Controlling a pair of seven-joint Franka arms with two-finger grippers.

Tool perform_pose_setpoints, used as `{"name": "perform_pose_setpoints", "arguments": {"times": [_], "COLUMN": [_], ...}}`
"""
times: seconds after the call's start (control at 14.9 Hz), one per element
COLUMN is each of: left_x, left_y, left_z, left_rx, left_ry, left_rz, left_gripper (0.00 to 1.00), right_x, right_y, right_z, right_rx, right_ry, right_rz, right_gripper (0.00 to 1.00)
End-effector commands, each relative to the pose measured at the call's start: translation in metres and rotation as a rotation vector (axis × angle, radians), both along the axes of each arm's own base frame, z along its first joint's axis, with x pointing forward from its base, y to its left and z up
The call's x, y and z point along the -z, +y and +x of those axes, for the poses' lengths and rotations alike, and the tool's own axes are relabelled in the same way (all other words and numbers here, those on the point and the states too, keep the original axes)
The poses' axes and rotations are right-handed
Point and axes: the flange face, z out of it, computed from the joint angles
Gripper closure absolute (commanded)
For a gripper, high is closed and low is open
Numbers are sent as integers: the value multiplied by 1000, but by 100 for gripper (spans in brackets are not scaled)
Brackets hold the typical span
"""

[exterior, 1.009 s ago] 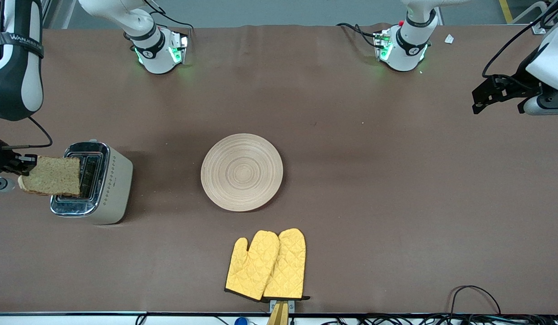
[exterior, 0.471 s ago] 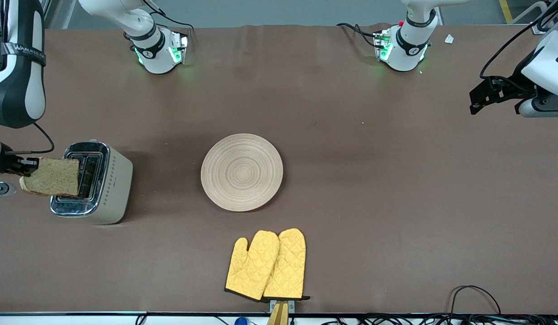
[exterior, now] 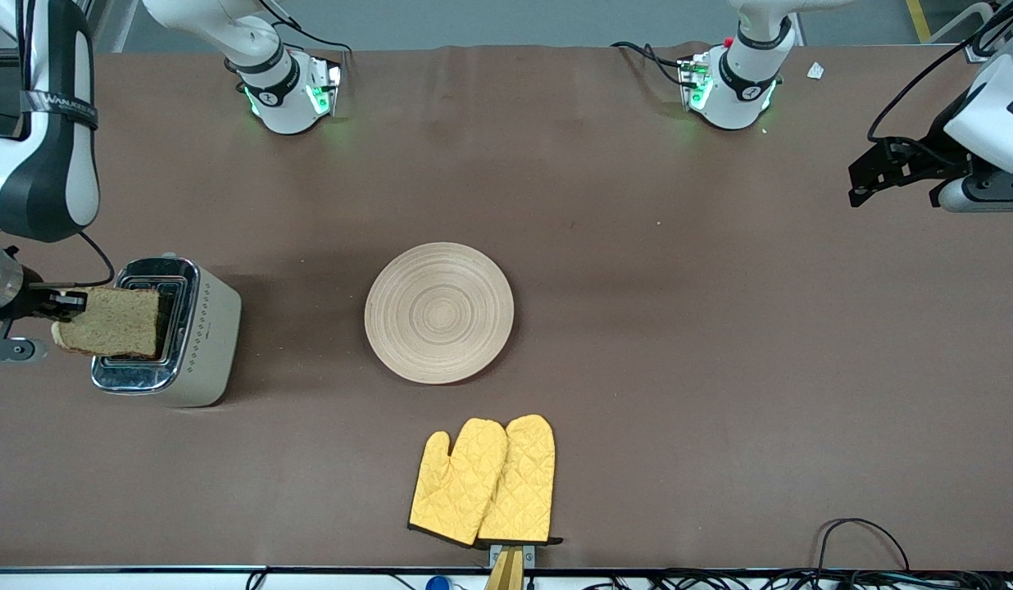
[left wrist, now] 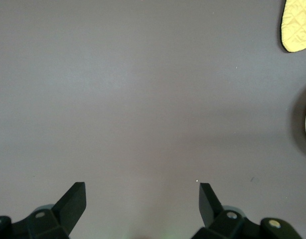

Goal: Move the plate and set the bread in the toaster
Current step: 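Lower the bread into the toaster slot with the right gripper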

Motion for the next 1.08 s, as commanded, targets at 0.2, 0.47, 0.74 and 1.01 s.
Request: {"name": "perform_pose_setpoints", "arguments": {"times": [0.2,0.47,0.74,1.01], "left_x": [-1,-1,-1,-1], "left_y": [-1,-1,-1,-2], "left_z": [-1,-1,-1,-1], "left_rx": [13,11,13,14], "left_ry": [10,10,10,10], "left_rz": [-16,-16,-16,-13], "left_gripper": [0,0,0,0], "right_x": [31,58,66,53], "right_y": [2,3,3,6], "right_z": [7,6,7,11], "right_rx": [24,51,89,93], "right_ry": [11,52,51,22], "right_rz": [7,44,112,148], "right_gripper": [98,55,0,0]}}
